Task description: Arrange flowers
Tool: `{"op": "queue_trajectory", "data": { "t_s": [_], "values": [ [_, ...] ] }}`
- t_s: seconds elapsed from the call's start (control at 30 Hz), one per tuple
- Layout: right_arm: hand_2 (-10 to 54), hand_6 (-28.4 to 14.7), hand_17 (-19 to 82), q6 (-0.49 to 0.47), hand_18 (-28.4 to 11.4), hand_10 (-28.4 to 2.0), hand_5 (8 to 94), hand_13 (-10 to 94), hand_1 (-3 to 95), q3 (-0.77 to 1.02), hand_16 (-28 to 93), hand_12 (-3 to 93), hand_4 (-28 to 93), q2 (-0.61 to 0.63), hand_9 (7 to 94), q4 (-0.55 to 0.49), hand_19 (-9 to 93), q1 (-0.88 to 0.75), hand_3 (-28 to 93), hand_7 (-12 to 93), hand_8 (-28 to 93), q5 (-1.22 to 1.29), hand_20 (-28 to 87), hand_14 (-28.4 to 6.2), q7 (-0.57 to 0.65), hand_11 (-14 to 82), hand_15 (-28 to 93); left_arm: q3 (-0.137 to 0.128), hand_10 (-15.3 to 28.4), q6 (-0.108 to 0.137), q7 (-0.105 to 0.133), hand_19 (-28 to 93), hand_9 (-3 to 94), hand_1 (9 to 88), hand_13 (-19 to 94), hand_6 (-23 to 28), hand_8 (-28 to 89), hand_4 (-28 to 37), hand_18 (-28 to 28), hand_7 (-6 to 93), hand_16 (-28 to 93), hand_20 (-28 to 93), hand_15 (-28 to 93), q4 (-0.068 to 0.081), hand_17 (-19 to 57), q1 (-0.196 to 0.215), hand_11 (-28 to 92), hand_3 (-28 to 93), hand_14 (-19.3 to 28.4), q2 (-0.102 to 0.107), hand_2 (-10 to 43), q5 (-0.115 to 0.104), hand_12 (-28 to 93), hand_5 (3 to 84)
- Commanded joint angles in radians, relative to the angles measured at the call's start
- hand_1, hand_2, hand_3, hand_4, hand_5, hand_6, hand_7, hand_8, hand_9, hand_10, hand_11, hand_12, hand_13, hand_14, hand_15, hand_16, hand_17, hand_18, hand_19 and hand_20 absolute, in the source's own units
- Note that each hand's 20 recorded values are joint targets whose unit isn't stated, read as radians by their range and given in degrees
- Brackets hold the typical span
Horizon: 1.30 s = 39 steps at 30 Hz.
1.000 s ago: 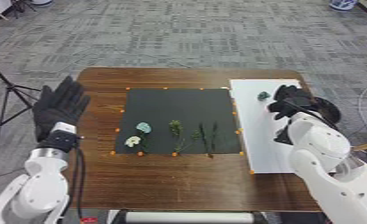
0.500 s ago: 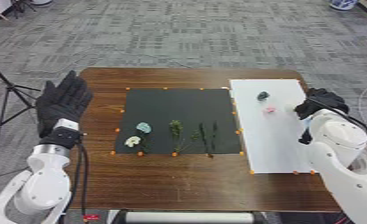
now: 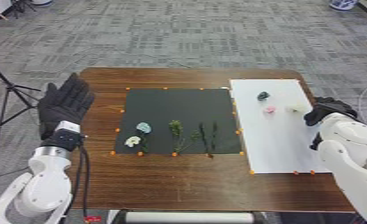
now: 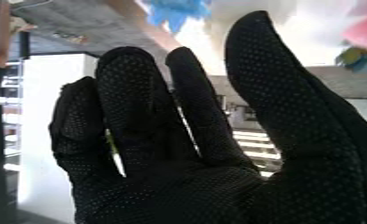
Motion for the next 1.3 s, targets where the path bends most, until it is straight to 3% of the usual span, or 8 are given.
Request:
{"op": "queue_trajectory", "data": {
  "t_s": [0.03, 0.23, 0.37, 0.57, 0.67, 0.83, 1.13, 1.3],
  "values": [
    [-9.5, -6.7, 34, 0.005, -25.8, -16.2, 51.4, 60, 45.0, -0.035, 26, 11.8, -25, 0.016, 45.2, 0.043, 86, 0.001, 81, 12, -10, -0.040, 39, -13.8, -0.022, 13.6, 74, -0.006, 12.1, -0.007, -0.010, 22, 29.6, 23.6, 21, 6.4, -9, -28.3, 9.7, 10.8, -5, 11, 17, 0.000, -4.6, 0.011, 16, 68, 8.9, -0.007, 19.1, 0.007, 8, 39.5],
    [-9.5, -6.5, 34, -0.036, -25.6, -16.2, 51.4, 60, 46.4, -0.066, 28, 11.8, -27, 0.010, 45.7, 0.068, 86, 0.027, 81, 12, -11, -0.028, 39, -13.2, 0.006, 14.0, 74, -0.014, 12.0, -0.008, -0.013, 22, 29.3, 23.5, 21, 6.4, -9, -28.3, 9.7, 10.7, -5, 11, 16, -0.004, -4.6, 0.023, 16, 69, 8.9, -0.008, 19.1, 0.009, 8, 39.4],
    [-9.5, -6.7, 35, -0.029, -25.6, -17.9, 52.1, 61, 48.2, -0.056, 32, 12.4, -28, 0.007, 49.0, 0.065, 86, 0.008, 80, 12, -10, -0.011, 39, -12.2, 0.018, 14.1, 72, -0.019, 12.1, -0.009, -0.014, 22, 29.4, 23.5, 21, 6.4, -9, -28.3, 9.7, 10.8, -5, 10, 16, -0.006, -4.6, 0.028, 16, 68, 8.9, -0.007, 19.1, 0.006, 8, 39.4],
    [-9.5, -4.2, 37, 0.040, -24.7, -15.3, 59.8, 63, 53.8, -0.061, 37, 17.1, -28, 0.008, 62.2, 0.064, 87, -0.020, 76, 16, -12, -0.052, 40, -9.1, -0.011, 20.8, 69, -0.035, 12.1, -0.012, -0.017, 22, 29.5, 23.5, 21, 6.4, -9, -28.3, 9.7, 10.8, -5, 10, 17, -0.010, -4.6, 0.042, 16, 68, 9.5, -0.016, 19.1, 0.003, 8, 39.4],
    [-9.5, -2.0, 38, 0.041, -24.3, -10.8, 65.8, 66, 58.6, -0.060, 41, 34.2, -28, 0.006, 73.0, 0.065, 87, -0.028, 72, 20, -6, -0.053, 41, -8.0, -0.010, 13.0, 68, -0.037, 12.0, -0.017, -0.014, 22, 29.5, 23.5, 21, 6.4, -9, -28.3, 9.8, 10.7, -5, 10, 17, -0.012, -4.6, 0.046, 16, 68, 9.8, -0.017, 19.1, 0.004, 8, 39.4],
    [-9.5, -0.7, 40, 0.112, -23.8, -8.9, 70.6, 69, 62.2, -0.069, 43, 44.9, -28, 0.012, 78.9, 0.051, 87, -0.049, 70, 31, 2, -0.088, 42, -7.4, -0.037, 16.9, 68, -0.046, 12.0, -0.021, -0.020, 22, 29.6, 23.4, 21, 6.4, -9, -28.3, 9.8, 10.7, -5, 10, 17, -0.016, -4.6, 0.052, 16, 68, 10.0, -0.022, 19.1, 0.009, 8, 39.4],
    [-9.5, -0.2, 41, 0.260, -23.9, -8.4, 72.9, 71, 62.3, -0.087, 45, 50.5, -28, 0.030, 81.7, -0.087, 88, -0.057, 74, 38, 5, -0.153, 42, -7.0, -0.086, 19.0, 68, -0.070, 12.0, -0.014, -0.018, 22, 29.5, 23.4, 21, 6.4, -9, -28.3, 9.8, 10.7, -5, 10, 17, -0.021, -4.6, 0.077, 16, 68, 9.9, -0.030, 19.0, 0.009, 8, 39.4],
    [-9.5, -0.3, 41, 0.256, -23.8, -8.6, 73.0, 71, 62.1, -0.156, 46, 51.6, -28, 0.023, 81.5, -0.182, 88, 0.029, 74, 38, 6, -0.160, 42, -7.0, -0.132, 19.1, 67, -0.081, 12.0, -0.009, -0.017, 22, 29.5, 23.4, 21, 6.4, -9, -28.3, 9.8, 10.4, -5, 10, 17, -0.029, -4.6, 0.102, 16, 68, 9.9, -0.034, 19.0, 0.009, 8, 39.3]
  ]
}}
